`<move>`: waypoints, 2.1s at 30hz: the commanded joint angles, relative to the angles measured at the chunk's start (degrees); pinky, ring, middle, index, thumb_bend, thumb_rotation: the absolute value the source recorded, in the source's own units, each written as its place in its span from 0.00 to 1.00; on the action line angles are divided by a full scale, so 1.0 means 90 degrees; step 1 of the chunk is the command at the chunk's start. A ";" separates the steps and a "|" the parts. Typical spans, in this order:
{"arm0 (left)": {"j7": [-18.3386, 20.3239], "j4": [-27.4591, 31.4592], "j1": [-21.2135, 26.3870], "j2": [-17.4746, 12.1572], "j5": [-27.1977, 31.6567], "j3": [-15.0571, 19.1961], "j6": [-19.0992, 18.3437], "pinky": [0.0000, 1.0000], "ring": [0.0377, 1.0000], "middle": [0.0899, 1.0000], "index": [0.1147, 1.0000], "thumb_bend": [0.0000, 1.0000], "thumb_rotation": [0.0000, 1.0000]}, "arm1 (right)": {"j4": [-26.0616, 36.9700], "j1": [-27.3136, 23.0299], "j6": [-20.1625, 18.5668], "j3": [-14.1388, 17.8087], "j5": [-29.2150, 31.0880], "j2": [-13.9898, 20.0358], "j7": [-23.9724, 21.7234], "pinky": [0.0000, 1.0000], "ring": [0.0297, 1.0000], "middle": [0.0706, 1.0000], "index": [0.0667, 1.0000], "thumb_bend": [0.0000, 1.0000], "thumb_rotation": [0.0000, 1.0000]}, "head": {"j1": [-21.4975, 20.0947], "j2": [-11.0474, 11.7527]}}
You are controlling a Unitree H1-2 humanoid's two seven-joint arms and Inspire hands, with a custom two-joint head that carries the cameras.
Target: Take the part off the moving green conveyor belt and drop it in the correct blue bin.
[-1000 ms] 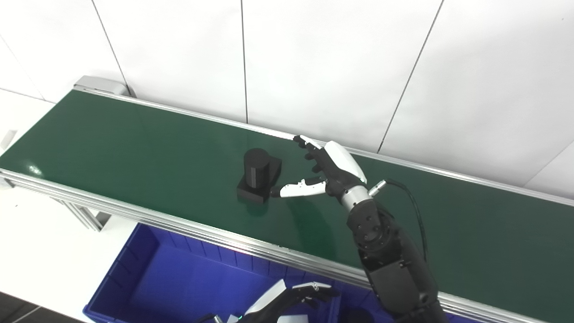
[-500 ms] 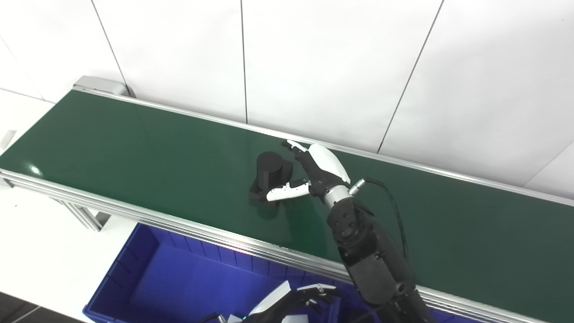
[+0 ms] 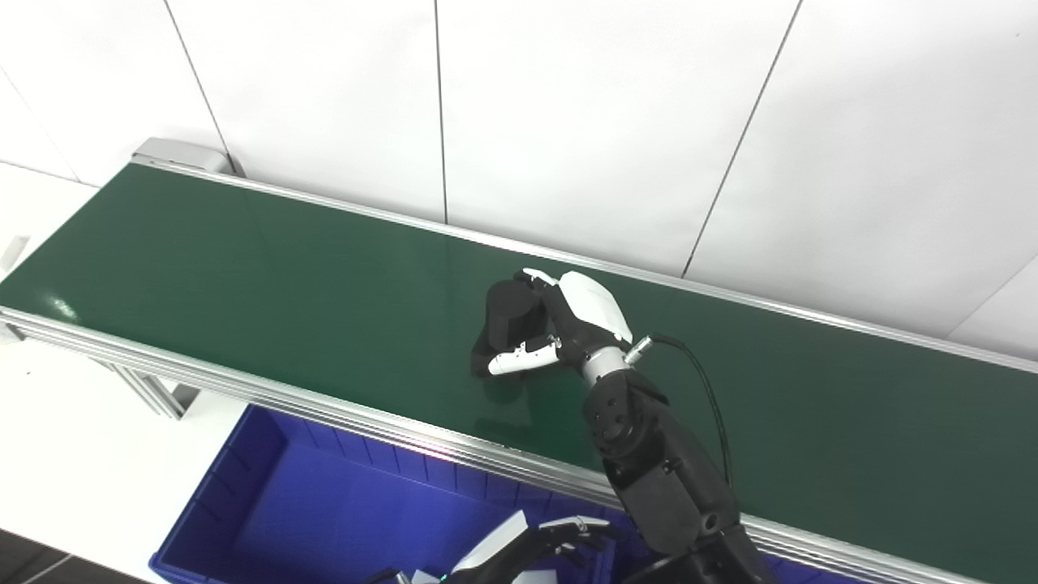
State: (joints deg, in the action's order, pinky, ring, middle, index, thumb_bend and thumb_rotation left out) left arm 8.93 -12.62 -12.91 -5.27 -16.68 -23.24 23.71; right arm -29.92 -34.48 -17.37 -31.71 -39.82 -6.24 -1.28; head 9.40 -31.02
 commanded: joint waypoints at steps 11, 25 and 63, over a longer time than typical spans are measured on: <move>0.0062 0.0268 0.0014 -0.0003 0.0120 -0.0002 0.0085 0.72 0.82 0.87 0.81 0.92 0.19 | -0.0700 -0.0132 0.1063 0.0032 -0.0132 -0.0208 0.1741 0.49 0.58 0.47 0.45 0.52 0.00 | -0.0052 -0.0052; -0.0028 0.0277 -0.0016 -0.0004 0.0015 0.0030 0.0242 0.72 0.78 0.82 0.80 0.91 0.09 | 0.0049 0.0377 0.1342 0.0175 -0.0126 0.0017 0.2392 0.54 0.61 0.50 0.43 0.51 0.00 | -0.0192 -0.0197; 0.0244 0.1900 -0.0307 -0.0202 0.0458 0.0481 -0.1201 0.79 0.87 0.91 0.86 0.79 0.14 | 0.6031 0.4800 0.1120 0.2089 0.0548 0.1352 0.0674 0.45 0.52 0.47 0.45 0.52 0.00 | -0.1419 -0.1820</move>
State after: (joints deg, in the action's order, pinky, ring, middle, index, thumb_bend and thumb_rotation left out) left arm 11.25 2.30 -15.90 -7.19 -13.14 -19.24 12.29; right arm 21.41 8.57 -10.12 -13.33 -35.54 5.87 4.47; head -3.43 -47.37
